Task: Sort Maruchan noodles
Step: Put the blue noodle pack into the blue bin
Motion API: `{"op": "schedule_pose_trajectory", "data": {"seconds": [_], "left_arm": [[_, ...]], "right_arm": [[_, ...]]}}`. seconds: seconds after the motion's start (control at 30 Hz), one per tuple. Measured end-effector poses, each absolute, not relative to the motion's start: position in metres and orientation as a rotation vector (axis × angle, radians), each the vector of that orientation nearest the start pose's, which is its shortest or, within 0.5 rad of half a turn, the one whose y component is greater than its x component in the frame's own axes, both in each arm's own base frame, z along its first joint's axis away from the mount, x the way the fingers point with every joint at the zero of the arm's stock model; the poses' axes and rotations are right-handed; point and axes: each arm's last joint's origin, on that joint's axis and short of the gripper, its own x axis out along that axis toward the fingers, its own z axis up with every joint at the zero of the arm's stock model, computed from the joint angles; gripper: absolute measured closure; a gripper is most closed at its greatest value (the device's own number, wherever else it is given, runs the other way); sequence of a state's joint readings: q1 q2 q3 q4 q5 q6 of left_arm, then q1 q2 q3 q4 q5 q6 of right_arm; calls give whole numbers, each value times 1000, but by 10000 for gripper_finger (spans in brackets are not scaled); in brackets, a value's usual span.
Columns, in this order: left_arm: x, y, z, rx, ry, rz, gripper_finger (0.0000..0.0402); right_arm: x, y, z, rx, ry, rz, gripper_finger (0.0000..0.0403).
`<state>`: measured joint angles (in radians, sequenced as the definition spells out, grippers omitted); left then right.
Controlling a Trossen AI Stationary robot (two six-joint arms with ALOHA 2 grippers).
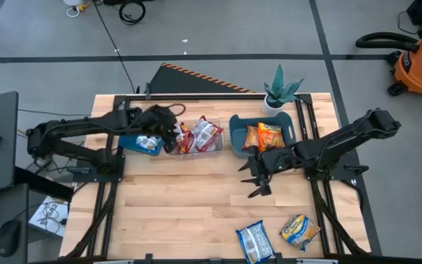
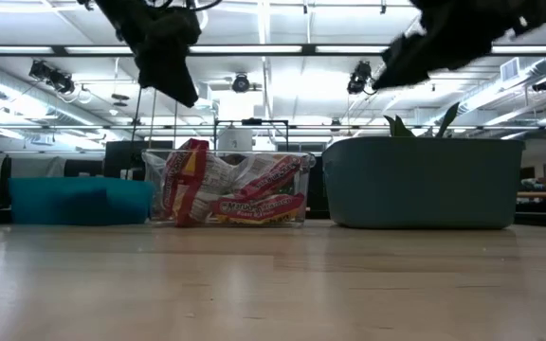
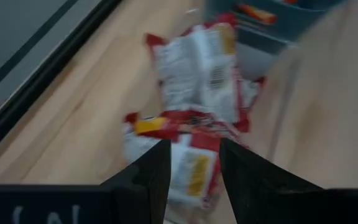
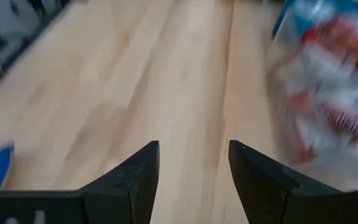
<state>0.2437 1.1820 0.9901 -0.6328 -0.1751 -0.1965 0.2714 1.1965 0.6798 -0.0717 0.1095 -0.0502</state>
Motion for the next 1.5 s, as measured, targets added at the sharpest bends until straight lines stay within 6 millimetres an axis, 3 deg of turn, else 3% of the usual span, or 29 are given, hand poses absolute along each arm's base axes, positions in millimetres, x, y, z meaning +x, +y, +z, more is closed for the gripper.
{"op": "schedule_pose_trajectory", "data": {"seconds": [0.13,0.3,0.6,0.97,1.27,1.5], "left_arm": [[231,45,293,-135,783,358,260],[242,10,299,-51,694,185,260],[245,-41,306,-182,600,54,260],[260,-86,285,-157,620,43,260],[271,-110,263,-165,682,-6,260],[275,-125,257,-220,679,-46,260]], "right_arm": [[242,66,215,-130,732,190,205],[246,80,206,-84,887,276,205],[241,134,194,-98,973,440,205],[236,188,165,-62,1114,397,205],[234,198,152,-89,1260,283,219],[233,199,140,-119,1293,260,263]]}}
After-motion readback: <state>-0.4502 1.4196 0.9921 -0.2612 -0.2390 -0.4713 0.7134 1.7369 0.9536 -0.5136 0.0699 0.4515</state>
